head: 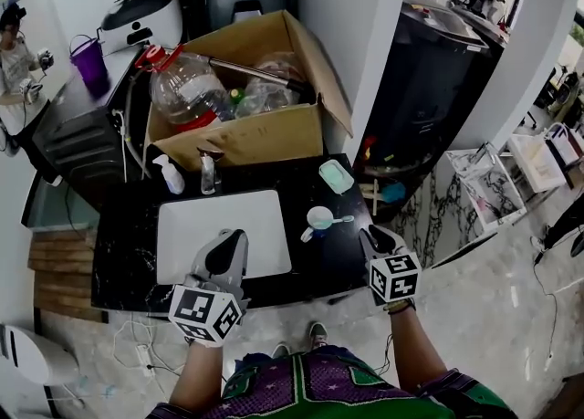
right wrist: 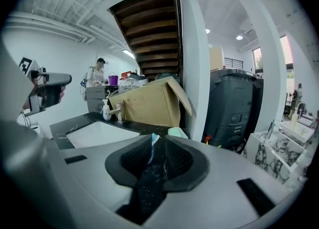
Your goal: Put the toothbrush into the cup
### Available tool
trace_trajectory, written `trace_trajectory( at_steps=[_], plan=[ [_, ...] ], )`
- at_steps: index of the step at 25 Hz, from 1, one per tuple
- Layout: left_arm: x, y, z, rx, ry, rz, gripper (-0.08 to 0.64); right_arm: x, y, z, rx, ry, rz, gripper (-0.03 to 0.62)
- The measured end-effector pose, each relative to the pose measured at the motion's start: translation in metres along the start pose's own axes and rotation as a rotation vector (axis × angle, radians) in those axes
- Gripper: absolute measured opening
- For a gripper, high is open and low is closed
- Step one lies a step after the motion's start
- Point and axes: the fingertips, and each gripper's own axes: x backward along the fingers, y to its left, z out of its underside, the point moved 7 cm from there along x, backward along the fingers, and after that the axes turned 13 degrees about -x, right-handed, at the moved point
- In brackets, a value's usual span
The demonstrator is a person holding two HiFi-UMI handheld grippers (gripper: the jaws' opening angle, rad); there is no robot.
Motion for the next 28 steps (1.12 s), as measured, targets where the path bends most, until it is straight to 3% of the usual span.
trace_trajectory(
  at_steps=[11,28],
  plan=[
    [0.029,0.011,-0.009,-0.025,-0.034,0.029,0.015,0.034,0.042,-0.024,-0.037,-0.113,-0.016,0.067],
    [0.053,0.016,-0.022,-0.060,-0.082,0.030,0.015,0.069,0.128,-0.047,-0.038,-0.259,-0.164,0.066]
  ],
)
